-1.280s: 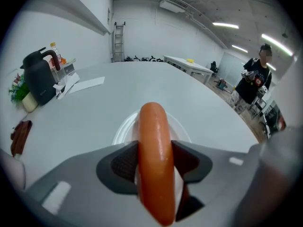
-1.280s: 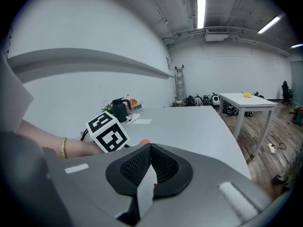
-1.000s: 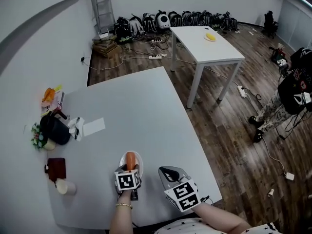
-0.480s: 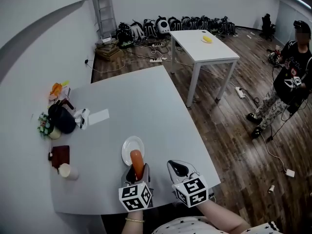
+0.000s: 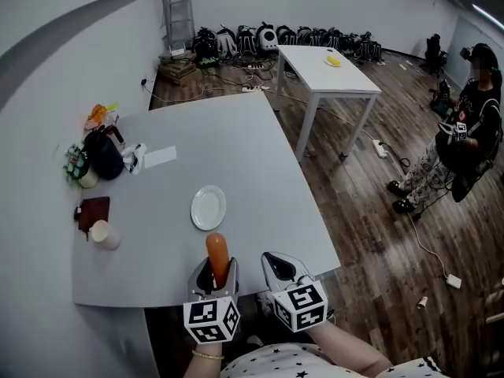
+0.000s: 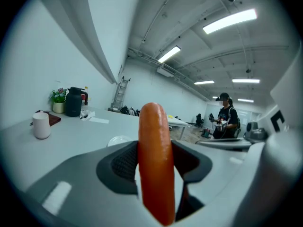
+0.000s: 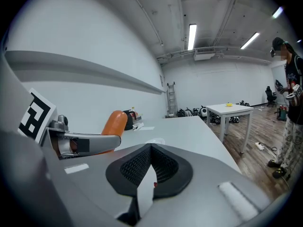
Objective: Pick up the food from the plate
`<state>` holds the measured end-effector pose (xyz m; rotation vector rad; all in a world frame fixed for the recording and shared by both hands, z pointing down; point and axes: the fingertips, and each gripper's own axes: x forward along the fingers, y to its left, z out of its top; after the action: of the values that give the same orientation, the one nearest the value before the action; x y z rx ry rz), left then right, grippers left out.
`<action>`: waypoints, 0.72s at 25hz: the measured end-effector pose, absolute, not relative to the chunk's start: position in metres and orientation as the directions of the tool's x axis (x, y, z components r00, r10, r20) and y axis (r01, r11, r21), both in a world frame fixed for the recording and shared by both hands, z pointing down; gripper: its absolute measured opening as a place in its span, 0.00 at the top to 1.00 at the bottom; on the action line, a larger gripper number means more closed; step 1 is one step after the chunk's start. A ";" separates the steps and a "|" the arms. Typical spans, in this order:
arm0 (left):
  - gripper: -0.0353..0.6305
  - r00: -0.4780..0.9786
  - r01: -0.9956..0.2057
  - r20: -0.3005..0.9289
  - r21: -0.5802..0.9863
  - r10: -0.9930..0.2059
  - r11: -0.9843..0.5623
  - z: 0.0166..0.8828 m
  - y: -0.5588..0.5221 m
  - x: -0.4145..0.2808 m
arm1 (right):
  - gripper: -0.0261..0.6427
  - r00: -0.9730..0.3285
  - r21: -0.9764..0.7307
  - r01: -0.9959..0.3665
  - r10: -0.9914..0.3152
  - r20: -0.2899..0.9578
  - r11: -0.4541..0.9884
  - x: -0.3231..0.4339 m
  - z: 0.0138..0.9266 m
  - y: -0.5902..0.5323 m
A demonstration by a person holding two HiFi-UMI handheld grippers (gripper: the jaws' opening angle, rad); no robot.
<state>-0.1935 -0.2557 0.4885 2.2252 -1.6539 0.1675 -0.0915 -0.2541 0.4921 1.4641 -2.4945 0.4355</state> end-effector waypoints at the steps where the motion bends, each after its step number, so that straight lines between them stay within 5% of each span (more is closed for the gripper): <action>1: 0.62 0.305 -0.945 0.299 0.215 -0.904 -0.248 0.488 -0.250 -0.194 | 0.97 -0.483 -0.139 -0.874 -0.810 0.331 0.465 -0.093 0.492 -0.249; 18: 0.62 0.293 -0.945 0.234 0.219 -0.927 -0.243 0.463 -0.218 -0.195 | 0.97 -0.488 -0.103 -0.871 -0.829 0.272 0.480 -0.095 0.472 -0.223</action>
<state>-0.1947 -0.2178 0.4629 2.2514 -1.6977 0.0796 -0.0955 -0.2228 0.4716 1.4760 -2.5387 0.3386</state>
